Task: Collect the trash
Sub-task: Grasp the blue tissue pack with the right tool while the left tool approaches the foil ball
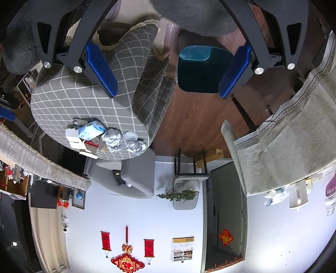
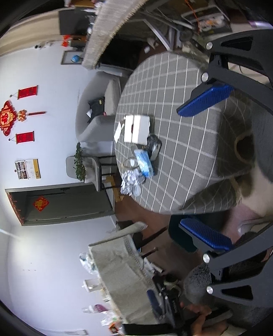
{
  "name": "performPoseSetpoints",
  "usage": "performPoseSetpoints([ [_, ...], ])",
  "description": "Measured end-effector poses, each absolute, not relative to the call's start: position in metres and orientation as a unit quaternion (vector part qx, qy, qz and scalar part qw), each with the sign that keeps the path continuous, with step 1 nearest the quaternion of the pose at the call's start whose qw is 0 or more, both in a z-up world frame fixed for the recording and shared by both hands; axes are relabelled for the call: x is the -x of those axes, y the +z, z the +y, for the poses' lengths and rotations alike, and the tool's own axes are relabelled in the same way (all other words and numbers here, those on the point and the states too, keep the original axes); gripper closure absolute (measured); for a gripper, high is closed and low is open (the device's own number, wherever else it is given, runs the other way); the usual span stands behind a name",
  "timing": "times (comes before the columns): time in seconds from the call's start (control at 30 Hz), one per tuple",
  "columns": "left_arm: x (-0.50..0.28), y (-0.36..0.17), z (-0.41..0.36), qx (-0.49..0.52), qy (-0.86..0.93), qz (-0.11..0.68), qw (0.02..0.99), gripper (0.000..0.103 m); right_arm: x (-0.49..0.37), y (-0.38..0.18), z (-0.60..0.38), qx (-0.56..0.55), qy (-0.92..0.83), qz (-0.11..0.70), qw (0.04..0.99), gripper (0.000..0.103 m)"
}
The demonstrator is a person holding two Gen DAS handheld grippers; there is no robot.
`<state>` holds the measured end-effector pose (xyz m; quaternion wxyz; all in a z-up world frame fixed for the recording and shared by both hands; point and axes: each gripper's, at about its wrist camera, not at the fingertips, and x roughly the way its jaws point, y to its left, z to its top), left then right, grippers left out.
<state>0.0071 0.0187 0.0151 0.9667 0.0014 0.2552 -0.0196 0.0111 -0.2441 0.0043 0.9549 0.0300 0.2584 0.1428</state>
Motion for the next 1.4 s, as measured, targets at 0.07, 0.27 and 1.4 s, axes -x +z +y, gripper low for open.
performPoseSetpoints([
  [0.07,-0.010,0.016,0.017,-0.003,-0.030,0.255,0.966,0.011,-0.015,0.005,-0.242,-0.030,0.147,0.264,0.953,0.019],
  [0.27,-0.026,0.010,0.014,0.007,-0.052,0.265,0.963,0.018,-0.033,0.002,-0.236,-0.051,0.158,0.282,0.945,0.026],
  [1.4,-0.198,-0.006,-0.025,-0.005,-0.200,0.293,0.935,0.041,-0.221,-0.047,-0.230,-0.170,0.100,0.360,0.912,0.067],
])
